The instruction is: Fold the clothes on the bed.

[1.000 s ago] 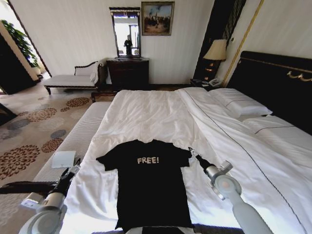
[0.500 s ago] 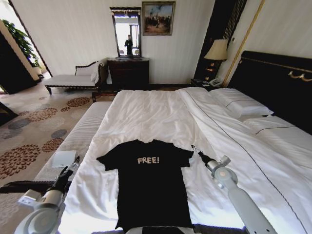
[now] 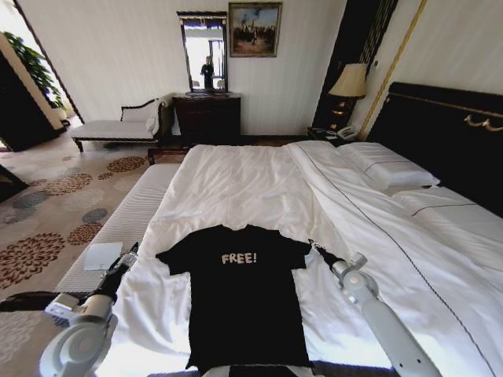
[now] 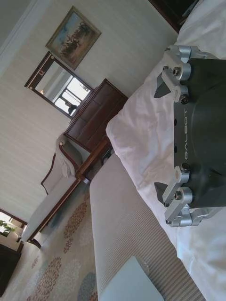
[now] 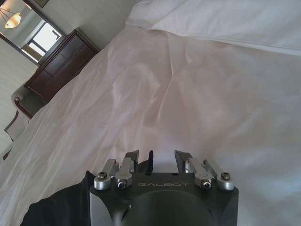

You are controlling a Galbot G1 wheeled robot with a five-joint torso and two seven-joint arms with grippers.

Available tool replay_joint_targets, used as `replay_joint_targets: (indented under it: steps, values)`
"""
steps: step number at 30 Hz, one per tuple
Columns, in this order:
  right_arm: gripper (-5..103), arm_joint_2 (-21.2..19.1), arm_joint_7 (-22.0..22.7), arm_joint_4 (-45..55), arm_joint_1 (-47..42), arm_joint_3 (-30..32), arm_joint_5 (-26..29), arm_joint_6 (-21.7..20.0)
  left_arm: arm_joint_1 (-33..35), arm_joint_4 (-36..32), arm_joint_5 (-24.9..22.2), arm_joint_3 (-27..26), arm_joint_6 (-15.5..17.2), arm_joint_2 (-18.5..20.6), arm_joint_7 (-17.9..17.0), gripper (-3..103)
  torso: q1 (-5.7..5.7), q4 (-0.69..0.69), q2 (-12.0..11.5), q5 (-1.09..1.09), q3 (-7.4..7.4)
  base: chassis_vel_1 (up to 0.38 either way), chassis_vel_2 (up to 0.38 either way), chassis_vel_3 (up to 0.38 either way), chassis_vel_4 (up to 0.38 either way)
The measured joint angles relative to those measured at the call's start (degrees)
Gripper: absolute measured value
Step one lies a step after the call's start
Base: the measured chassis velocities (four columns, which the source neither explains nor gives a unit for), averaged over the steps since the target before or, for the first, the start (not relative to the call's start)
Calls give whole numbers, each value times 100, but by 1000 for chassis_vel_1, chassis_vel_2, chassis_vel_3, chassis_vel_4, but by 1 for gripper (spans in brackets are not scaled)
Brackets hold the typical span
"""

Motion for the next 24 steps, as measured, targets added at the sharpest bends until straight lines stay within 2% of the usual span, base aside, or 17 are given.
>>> replay_joint_targets:
  steps: [5,7,10,18,24]
  values:
    - [20,77,-23,-60,110,-65,-91,68,52,62,47,-4,-17,-18,4,100,0,0,0,-1,0,0,0,0,0]
    - [20,96,-29,-72,136,-77,-109,80,66,69,63,-4,-24,-25,6,100,0,1,0,-1,0,0,0,0,0]
    - [4,152,-39,-78,171,-96,-152,87,112,70,66,-7,-43,-44,6,100,0,2,0,-1,0,0,0,0,0]
    - [0,184,-151,-48,96,-72,-287,110,138,40,41,-74,-50,-18,-16,100,0,1,0,-1,0,0,0,0,0]
    - [0,179,-296,307,-91,1,-351,337,186,18,43,-64,-58,-16,-19,100,0,0,0,-1,0,0,0,0,0]
